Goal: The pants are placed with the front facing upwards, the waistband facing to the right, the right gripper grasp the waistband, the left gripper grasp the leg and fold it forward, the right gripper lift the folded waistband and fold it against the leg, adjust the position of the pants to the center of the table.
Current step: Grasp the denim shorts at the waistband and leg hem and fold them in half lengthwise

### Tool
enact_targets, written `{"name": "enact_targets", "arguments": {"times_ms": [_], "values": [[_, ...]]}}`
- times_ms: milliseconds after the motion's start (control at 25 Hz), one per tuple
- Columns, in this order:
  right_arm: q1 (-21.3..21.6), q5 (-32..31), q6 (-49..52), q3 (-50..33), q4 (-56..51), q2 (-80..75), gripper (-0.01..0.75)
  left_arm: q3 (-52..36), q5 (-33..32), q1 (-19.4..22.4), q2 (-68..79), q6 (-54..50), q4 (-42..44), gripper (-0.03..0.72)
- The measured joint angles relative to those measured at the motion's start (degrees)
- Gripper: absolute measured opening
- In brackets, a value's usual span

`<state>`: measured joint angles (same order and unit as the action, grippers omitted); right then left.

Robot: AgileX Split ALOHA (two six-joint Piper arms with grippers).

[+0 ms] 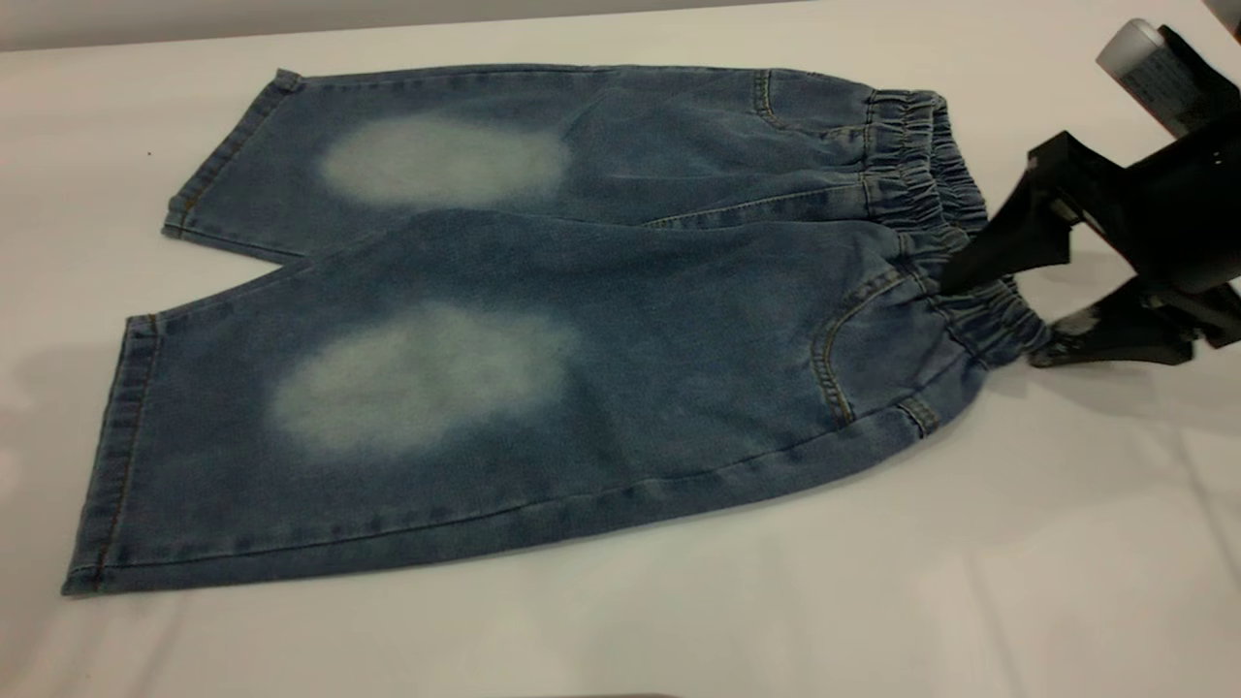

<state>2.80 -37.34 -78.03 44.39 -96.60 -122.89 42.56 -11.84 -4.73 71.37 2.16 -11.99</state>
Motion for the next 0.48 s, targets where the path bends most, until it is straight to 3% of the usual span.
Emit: {"name": "enact_targets", "arguments": {"times_ms": [280,480], "values": [[0.0,-3.87,-4.19,0.0,-4.64,-2.04,0.541,0.17,0.28,0.0,0.07,0.0,0.0,0.548],[0.0,-3.47,-4.19,0.0,-4.32,-2.26,0.344,0.17,0.21,0.0,0.09,0.0,0.0,0.548]]}}
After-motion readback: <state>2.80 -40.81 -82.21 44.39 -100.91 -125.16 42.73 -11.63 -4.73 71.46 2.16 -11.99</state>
